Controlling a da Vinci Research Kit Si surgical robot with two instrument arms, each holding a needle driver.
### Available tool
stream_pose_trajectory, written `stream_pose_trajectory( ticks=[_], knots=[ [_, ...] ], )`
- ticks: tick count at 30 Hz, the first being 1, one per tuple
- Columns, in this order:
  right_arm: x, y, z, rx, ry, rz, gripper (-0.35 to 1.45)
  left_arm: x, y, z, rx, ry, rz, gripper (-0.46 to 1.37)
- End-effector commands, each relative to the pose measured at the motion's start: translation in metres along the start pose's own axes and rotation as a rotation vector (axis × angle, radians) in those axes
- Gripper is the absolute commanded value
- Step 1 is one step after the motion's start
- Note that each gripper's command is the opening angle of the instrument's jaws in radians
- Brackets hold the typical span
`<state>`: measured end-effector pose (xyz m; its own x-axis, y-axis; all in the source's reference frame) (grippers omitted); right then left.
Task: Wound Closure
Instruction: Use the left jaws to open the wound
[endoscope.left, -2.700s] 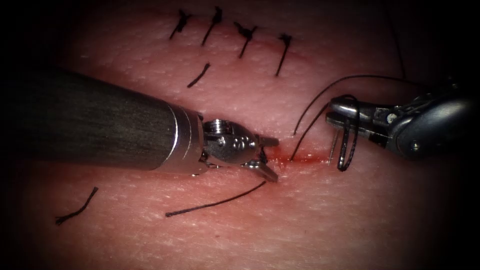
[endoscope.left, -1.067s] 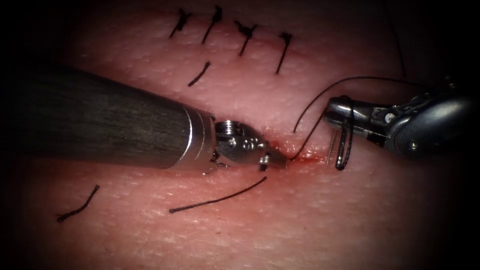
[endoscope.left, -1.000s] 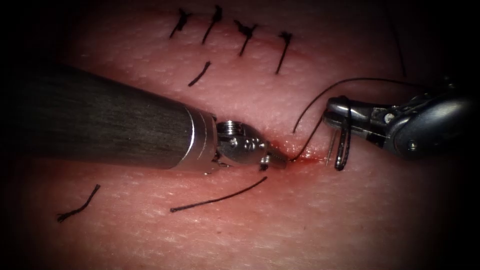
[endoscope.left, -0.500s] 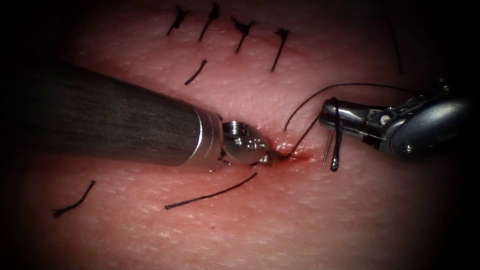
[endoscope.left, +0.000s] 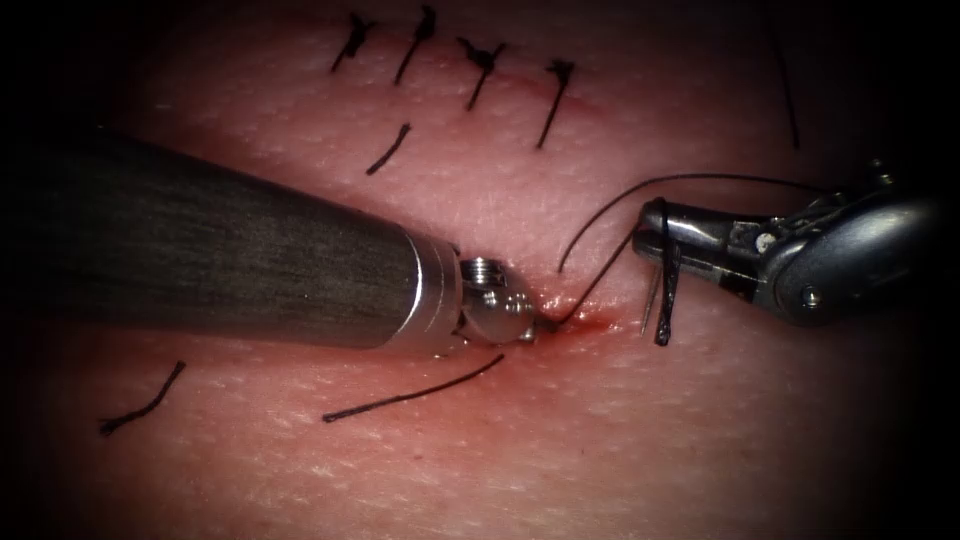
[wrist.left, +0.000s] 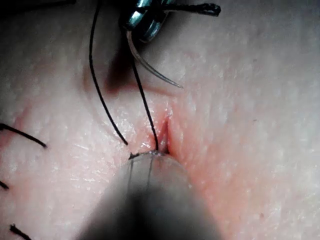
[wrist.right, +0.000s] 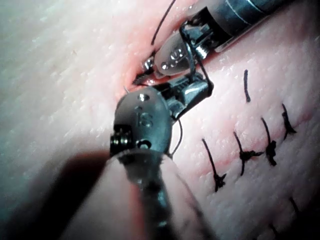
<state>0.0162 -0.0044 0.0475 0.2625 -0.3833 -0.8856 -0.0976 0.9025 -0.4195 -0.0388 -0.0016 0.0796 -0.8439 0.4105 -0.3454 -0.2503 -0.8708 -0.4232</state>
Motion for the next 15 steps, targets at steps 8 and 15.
stream_pose_trajectory(
  ticks=[8,15],
  knots=[
    [0.0000,0.0003,0.0000,-0.044,0.066,0.080,-0.35,0.0002,-0.0002,-0.0003,-0.006,0.002,-0.001,1.01],
    [-0.0003,0.0007,0.0003,-0.093,0.104,0.114,-0.35,0.0004,-0.0003,-0.0006,-0.009,0.003,-0.002,1.06]
  ],
)
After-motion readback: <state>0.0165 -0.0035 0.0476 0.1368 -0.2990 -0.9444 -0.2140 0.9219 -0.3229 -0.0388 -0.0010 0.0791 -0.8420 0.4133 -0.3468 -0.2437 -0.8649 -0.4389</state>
